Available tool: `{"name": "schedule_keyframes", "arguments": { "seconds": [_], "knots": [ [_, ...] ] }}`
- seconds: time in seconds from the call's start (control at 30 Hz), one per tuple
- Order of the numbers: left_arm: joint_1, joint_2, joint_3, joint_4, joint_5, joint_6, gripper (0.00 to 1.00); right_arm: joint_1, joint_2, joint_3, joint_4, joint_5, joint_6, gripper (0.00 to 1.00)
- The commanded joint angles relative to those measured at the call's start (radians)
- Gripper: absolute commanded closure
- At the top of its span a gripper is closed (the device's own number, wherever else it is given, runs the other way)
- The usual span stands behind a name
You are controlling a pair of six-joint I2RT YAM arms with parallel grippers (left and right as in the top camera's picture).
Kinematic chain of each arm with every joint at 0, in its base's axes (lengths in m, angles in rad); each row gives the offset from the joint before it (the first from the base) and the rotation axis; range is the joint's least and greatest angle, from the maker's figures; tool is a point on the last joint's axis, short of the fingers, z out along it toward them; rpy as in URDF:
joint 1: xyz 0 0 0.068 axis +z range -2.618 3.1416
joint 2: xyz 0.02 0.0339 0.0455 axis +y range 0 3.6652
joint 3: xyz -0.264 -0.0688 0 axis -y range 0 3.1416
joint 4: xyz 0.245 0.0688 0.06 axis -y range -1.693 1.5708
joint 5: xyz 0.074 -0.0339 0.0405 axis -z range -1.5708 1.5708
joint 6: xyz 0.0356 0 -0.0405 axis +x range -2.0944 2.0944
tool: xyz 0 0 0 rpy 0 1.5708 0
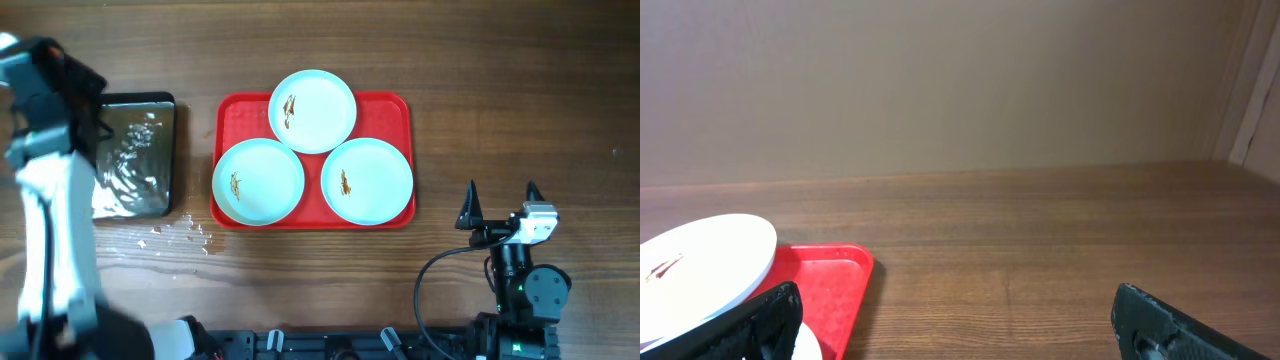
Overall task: Clean dirty plates on tray and stack at the side
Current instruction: 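Lift the wet sponge with the left gripper toward the red tray, then hold the left plate with the right gripper and scrub it with the sponge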
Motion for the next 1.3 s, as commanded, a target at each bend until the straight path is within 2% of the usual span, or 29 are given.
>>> {"name": "schedule_keyframes", "arguments": {
  "seconds": [0.0,0.13,0.23,0.3,0.4,0.5,0.53,0.57,0.63,0.7,0.77,0.83,0.93,0.97,1.0,1.03,1.1,1.17,1.23,1.27],
  "knots": [
    [-0.002,0.236,-0.058,-0.052,-0.006,0.015,0.96,-0.003,-0.006,-0.001,0.006,0.003,0.013,0.00],
    [-0.003,0.041,0.140,-0.243,-0.004,0.015,0.96,-0.003,-0.006,-0.001,0.006,0.003,0.013,0.00],
    [-0.003,-0.177,0.179,-0.232,0.019,0.011,0.96,-0.003,-0.006,-0.001,0.006,0.003,0.013,0.00],
    [-0.003,-0.226,0.179,-0.304,0.146,0.011,0.96,-0.003,-0.006,-0.001,0.006,0.003,0.013,0.00],
    [-0.003,-0.186,0.175,-0.441,0.334,0.011,0.96,-0.003,-0.006,-0.001,0.015,0.020,-0.009,0.00],
    [-0.003,-0.105,0.175,-0.521,0.415,0.011,0.96,-0.003,-0.006,-0.001,0.039,-0.170,0.237,0.00],
    [-0.003,-0.065,0.175,-0.546,0.465,0.012,0.96,-0.003,-0.006,-0.001,0.068,-0.210,0.477,0.00],
    [-0.003,-0.048,0.175,-0.552,0.496,0.014,0.96,-0.003,-0.006,-0.001,0.117,-0.235,0.612,0.00],
    [-0.006,-0.021,0.175,-0.556,0.585,0.072,0.96,-0.003,-0.006,-0.001,0.364,-0.354,0.670,0.00],
    [-0.026,-0.011,0.175,-0.557,0.604,0.129,0.96,-0.003,0.005,0.035,0.519,-0.393,0.780,0.00],
    [-0.051,-0.011,0.175,-0.561,0.596,0.146,0.96,-0.003,0.072,0.153,0.495,-0.500,0.726,0.00],
    [-0.074,-0.011,0.175,-0.561,0.595,0.146,0.96,-0.003,0.258,0.352,0.355,-0.670,0.586,0.00],
    [-0.099,-0.011,0.175,-0.561,0.568,0.146,0.96,0.002,0.721,0.803,0.016,-1.094,0.350,0.00],
    [-0.101,-0.011,0.175,-0.565,0.550,0.146,0.95,0.024,0.858,0.962,-0.133,-1.163,0.260,0.00],
    [-0.101,-0.011,0.175,-0.578,0.550,0.146,0.96,0.048,0.931,1.051,-0.253,-1.151,0.171,0.00],
    [-0.102,-0.011,0.175,-0.596,0.551,0.146,0.96,0.105,1.029,1.172,-0.435,-1.049,0.040,0.01],
    [-0.113,-0.011,0.171,-0.629,0.550,0.146,0.96,0.256,1.180,1.320,-0.693,-0.719,-0.076,0.00],
    [-0.135,-0.011,0.155,-0.627,0.551,0.146,0.96,0.397,1.289,1.352,-0.749,-0.561,-0.075,0.00],
    [-0.203,-0.009,0.098,-0.582,0.550,0.146,0.96,0.546,1.474,1.352,-0.700,-0.547,-0.056,0.00],
    [-0.230,-0.008,0.065,-0.558,0.550,0.145,0.96,0.587,1.545,1.352,-0.650,-0.547,0.012,0.00]
  ]
}}
